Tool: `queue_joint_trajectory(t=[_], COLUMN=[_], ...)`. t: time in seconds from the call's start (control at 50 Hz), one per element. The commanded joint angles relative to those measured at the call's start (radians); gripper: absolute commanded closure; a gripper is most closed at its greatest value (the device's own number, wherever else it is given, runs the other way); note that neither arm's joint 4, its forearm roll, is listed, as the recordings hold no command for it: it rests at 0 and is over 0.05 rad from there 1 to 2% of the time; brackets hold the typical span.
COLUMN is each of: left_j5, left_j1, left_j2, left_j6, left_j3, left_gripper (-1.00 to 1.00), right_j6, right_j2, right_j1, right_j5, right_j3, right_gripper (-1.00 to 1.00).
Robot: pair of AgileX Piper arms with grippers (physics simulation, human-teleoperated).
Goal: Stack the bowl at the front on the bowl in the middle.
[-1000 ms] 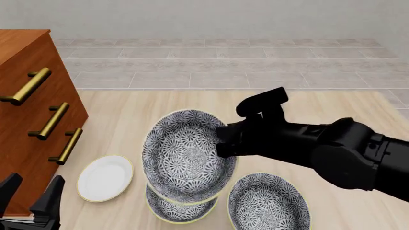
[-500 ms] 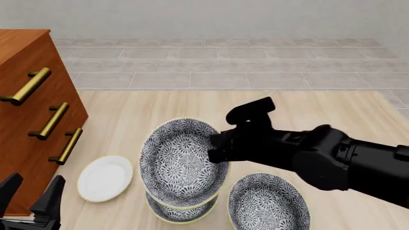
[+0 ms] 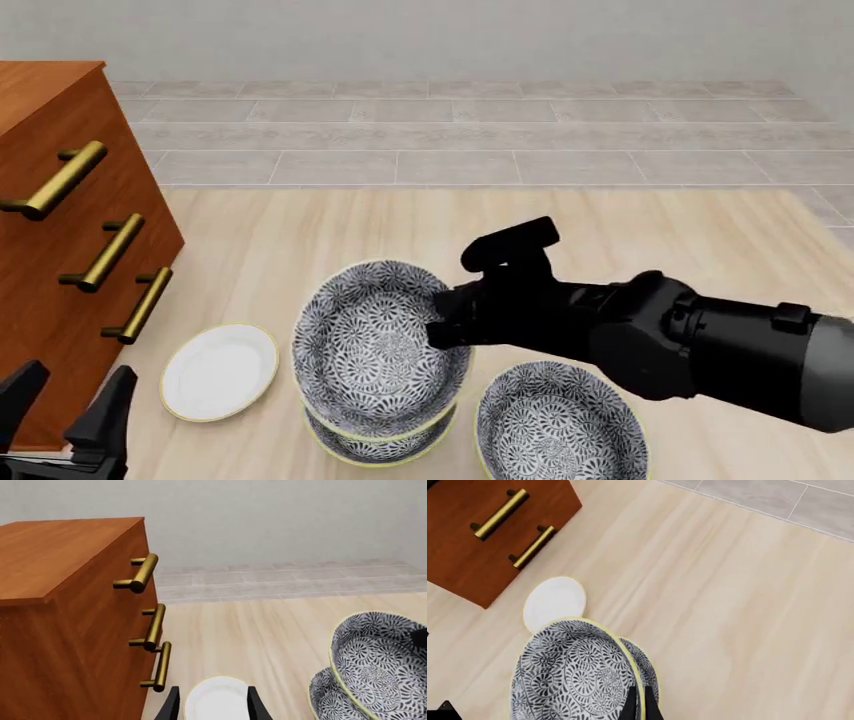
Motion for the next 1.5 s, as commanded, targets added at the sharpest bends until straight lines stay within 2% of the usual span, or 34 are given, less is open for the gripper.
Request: queue_joint_trajectory(t=[0.02, 1.5], left_j5=[0.007, 0.009], left_j1=[0.002, -0.004], left_j2=[-0.009, -0.009], left_j6=[-0.001, 0.0], left_j3=[0.0, 0.0], left_gripper=[-1.0, -1.0], right_j6=[0.009, 0.037], right_j2=[0.022, 0.081], right_j1=[0.0, 0.012], right_j5=[-0.03, -0.117], right_j3=[0.013, 0.08], right_gripper=[1.0, 1.0])
